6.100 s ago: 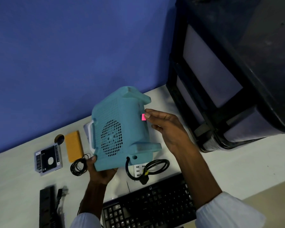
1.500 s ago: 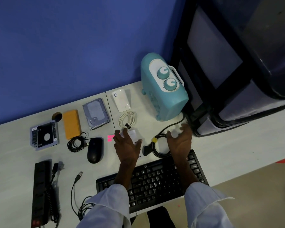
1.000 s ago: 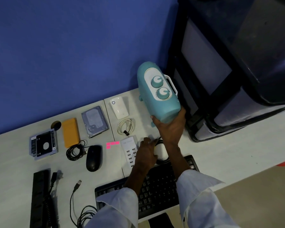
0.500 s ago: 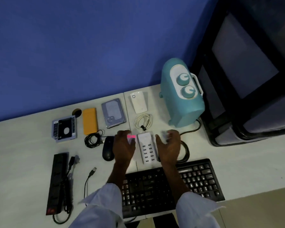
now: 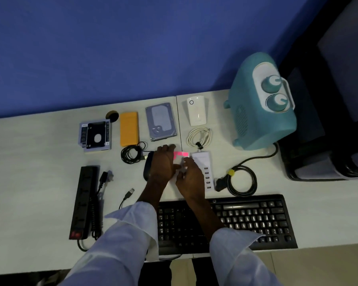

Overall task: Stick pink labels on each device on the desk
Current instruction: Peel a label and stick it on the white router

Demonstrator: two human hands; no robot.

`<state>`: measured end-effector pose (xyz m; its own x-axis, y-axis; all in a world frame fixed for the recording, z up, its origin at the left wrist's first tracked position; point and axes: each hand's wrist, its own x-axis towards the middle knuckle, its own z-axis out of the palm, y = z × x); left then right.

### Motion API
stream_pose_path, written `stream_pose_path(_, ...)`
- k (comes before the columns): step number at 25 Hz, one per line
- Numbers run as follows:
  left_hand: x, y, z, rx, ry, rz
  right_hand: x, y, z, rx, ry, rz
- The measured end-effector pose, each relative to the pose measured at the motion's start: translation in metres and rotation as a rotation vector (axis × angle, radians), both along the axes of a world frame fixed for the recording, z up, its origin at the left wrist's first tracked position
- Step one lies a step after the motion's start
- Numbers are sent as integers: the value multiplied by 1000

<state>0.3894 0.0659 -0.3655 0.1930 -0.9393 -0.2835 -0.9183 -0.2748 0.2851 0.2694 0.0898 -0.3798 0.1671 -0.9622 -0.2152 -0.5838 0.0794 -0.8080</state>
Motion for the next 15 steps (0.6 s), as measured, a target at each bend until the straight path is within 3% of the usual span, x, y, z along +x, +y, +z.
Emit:
stream_pose_path(7,2,-11,3,56,113,23,5,8,-6,-47,64,-6)
stream_pose_path(11,-9,-7,-3,-5,276,184,7,11,-7,-2,66,-2)
stream_pose_path(15,-13,-2,-7,-18,79,79,7,14,-9,-18,45,-14)
